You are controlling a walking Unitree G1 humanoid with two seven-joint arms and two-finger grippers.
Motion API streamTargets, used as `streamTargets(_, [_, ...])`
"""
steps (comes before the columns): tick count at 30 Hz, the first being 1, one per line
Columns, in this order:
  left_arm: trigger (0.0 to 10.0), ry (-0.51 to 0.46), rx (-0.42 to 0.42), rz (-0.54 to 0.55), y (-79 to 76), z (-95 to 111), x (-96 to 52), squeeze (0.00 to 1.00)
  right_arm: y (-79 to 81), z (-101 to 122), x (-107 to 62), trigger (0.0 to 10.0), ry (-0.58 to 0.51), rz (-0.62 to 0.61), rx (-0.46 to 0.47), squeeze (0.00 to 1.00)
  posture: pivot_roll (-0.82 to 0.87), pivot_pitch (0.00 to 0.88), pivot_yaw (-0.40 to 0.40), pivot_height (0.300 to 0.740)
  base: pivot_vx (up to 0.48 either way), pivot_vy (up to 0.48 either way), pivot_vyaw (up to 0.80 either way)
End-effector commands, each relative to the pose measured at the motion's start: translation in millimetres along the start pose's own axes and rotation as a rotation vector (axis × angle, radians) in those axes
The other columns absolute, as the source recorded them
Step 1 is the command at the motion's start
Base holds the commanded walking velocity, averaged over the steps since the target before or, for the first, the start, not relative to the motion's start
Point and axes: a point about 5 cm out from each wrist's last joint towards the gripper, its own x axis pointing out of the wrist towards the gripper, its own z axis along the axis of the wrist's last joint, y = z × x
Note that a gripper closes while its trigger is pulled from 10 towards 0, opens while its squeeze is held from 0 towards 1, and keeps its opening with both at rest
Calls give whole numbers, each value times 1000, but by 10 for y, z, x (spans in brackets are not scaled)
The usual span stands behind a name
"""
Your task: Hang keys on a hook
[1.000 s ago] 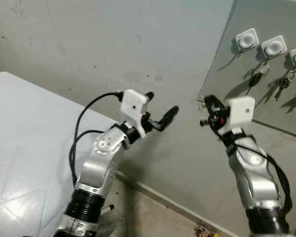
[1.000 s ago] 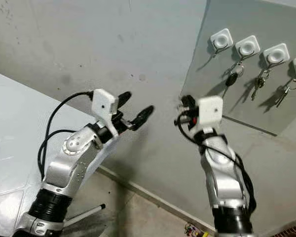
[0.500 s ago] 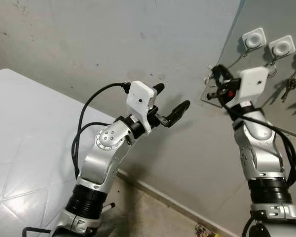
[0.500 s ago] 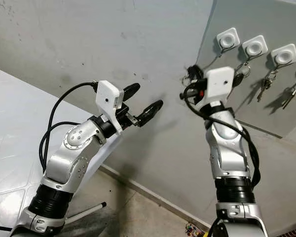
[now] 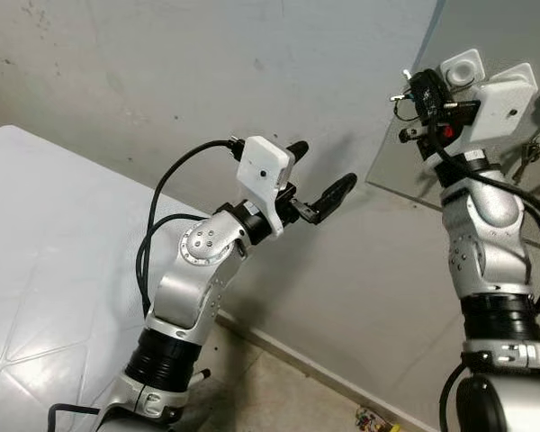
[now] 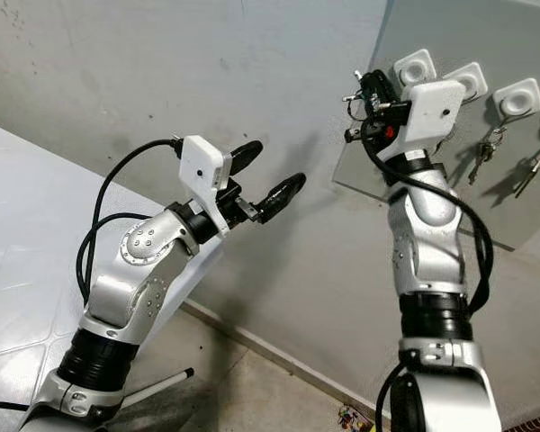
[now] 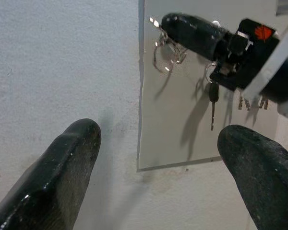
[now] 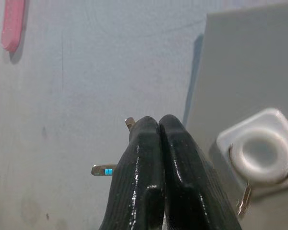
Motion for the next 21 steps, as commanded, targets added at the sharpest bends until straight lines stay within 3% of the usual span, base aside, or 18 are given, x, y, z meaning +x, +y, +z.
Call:
streamTargets(1, [10000,-19,-2,-20,-37,53,40,0,-116,108,41,10000,-41,-15,-7,0,-15,0,-62,740,0,0,0])
streamTargets(6, [10000,-26,-15,-12,-39,58,44,0,-193,127,57,10000,-39,-30,-14,0,-18,0,-63,740,0,0,0])
streamTargets(11, [10000,-30,-35,-24,-63,65,42,0,-372,93,63,10000,-9,-141,-11,0,-22,0,-61,740,0,0,0])
streamTargets(21, [10000,-25,-42,-43,-99,67,49,0,-423,54,35,10000,-6,-157,13,0,-25,0,-57,740,0,0,0])
